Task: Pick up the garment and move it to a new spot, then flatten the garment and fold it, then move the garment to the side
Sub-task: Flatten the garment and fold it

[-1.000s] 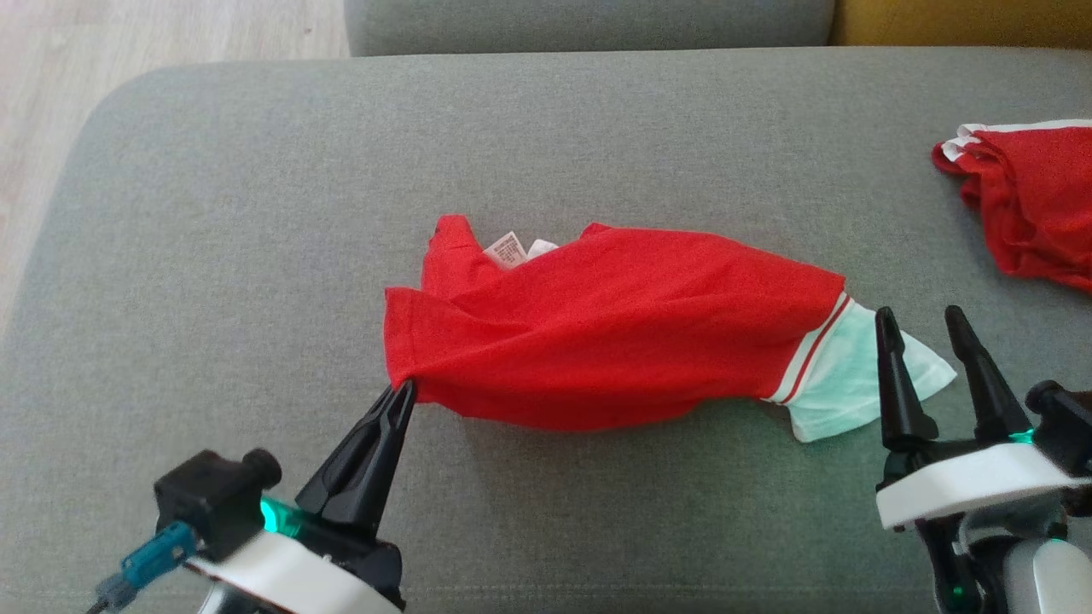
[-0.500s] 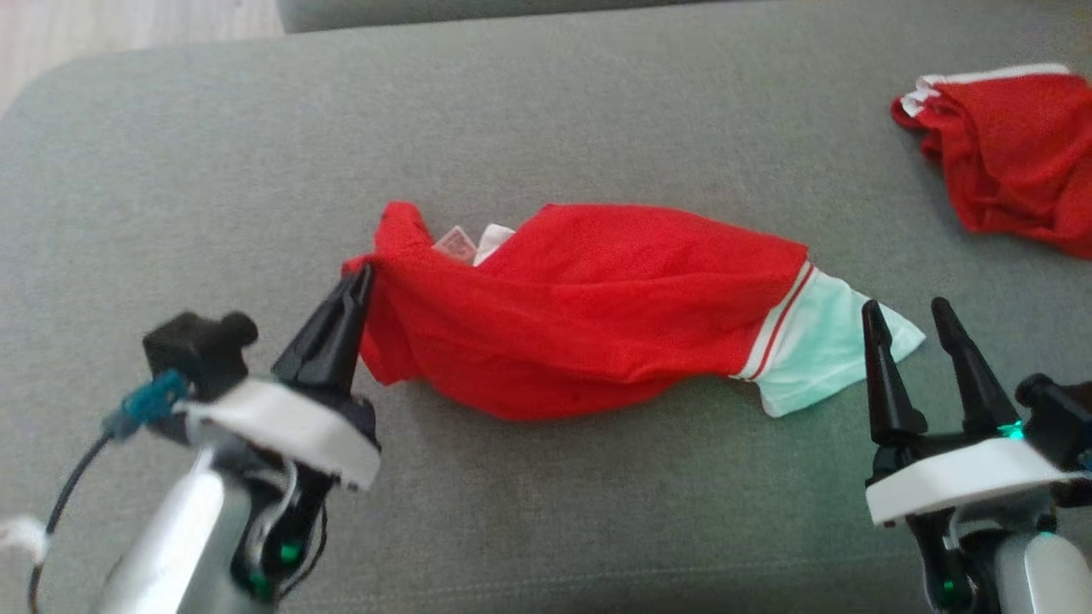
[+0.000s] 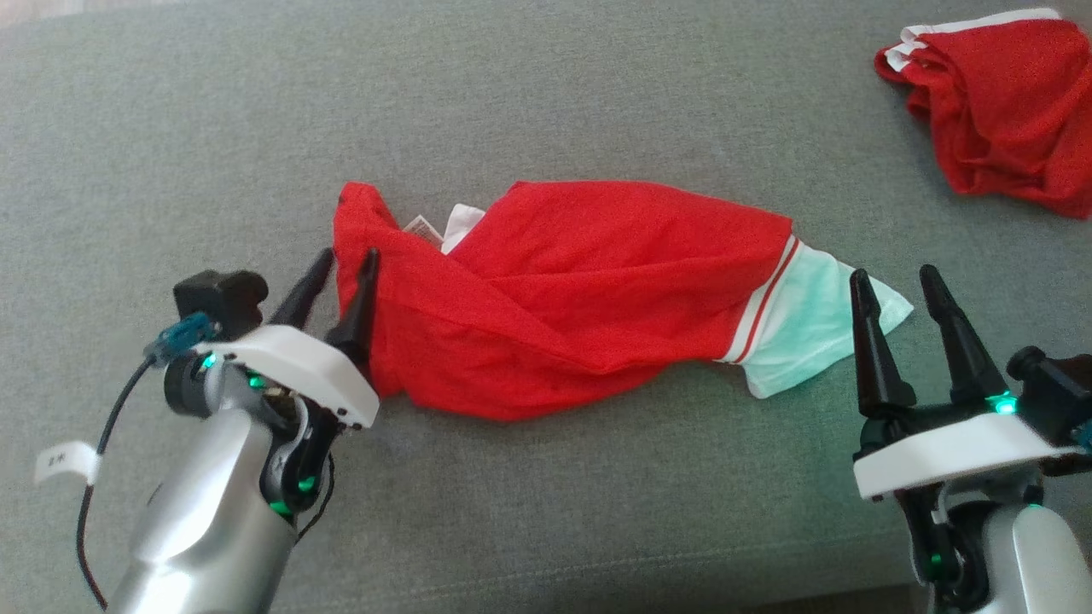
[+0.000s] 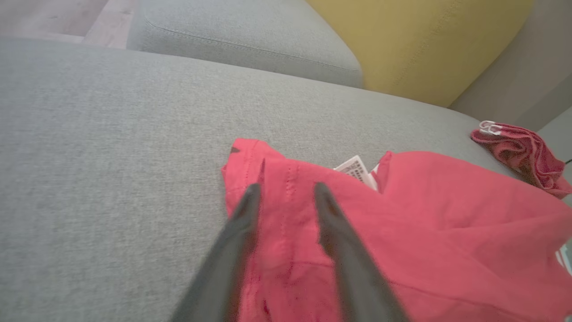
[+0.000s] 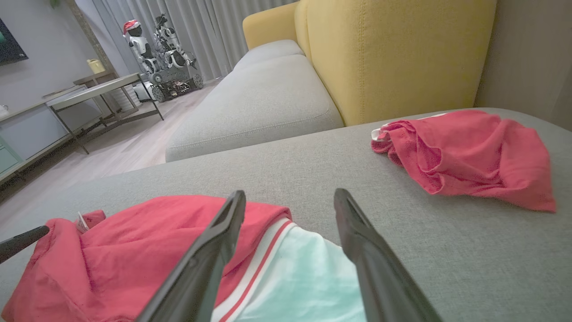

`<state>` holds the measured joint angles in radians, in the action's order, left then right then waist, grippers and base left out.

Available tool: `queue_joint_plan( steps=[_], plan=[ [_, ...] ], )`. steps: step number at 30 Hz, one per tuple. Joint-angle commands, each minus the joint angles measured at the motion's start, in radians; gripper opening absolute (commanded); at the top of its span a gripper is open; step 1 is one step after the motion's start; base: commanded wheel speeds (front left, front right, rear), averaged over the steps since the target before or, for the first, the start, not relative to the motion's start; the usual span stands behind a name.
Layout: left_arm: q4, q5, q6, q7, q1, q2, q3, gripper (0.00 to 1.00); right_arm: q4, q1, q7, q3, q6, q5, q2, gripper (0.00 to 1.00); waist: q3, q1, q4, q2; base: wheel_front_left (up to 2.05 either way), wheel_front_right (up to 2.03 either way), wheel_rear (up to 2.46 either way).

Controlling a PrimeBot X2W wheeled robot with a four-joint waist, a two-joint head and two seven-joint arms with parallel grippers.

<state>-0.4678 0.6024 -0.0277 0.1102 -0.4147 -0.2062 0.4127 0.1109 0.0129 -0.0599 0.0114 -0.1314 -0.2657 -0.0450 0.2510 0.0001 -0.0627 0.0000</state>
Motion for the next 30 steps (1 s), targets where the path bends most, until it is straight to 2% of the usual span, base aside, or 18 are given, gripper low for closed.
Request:
queue_joint_plan(
  steps=[1,6,9,12,18,23,30],
  plan=[
    [0.010,-0.010,-0.001,0.036,-0.039,-0.017,-0.029,1.00,0.028,0.037,0.009,0.027,0.001,-0.005,-0.005,1.00,-0.002,-0.0001,0.006,0.0000,0.00,0.00,0.00],
    [0.011,-0.041,0.029,0.098,-0.012,-0.020,-0.031,1.00,0.027,0.040,0.013,0.033,0.001,0.003,-0.005,1.00,-0.014,-0.0001,0.022,0.0000,0.00,0.00,0.00],
    [0.055,-0.087,0.079,0.132,0.023,-0.033,-0.041,1.00,0.030,0.040,0.015,0.036,0.001,0.014,-0.005,1.00,-0.025,-0.0001,0.037,0.0000,0.00,0.00,0.00],
    [0.134,-0.141,0.136,0.147,0.074,-0.049,-0.059,1.00,0.032,0.040,0.016,0.040,0.001,0.030,-0.005,1.00,-0.041,-0.0001,0.051,0.0000,0.00,0.00,0.00],
    [0.331,-0.226,0.206,0.151,0.212,-0.062,-0.104,1.00,0.030,0.025,0.006,0.041,0.001,0.064,-0.005,1.00,-0.085,-0.0001,0.082,0.0000,0.00,0.00,0.00],
    [0.422,-0.252,0.236,0.151,0.333,-0.065,-0.127,1.00,0.029,-0.001,-0.001,0.036,0.001,0.074,-0.005,1.00,-0.122,-0.0001,0.097,0.0000,0.00,0.00,0.00],
    [0.458,-0.262,0.247,0.150,0.409,-0.071,-0.117,1.00,0.039,-0.028,-0.009,0.033,0.001,0.110,-0.005,1.00,-0.150,-0.0001,0.102,0.0000,0.00,0.00,0.00]
  ],
)
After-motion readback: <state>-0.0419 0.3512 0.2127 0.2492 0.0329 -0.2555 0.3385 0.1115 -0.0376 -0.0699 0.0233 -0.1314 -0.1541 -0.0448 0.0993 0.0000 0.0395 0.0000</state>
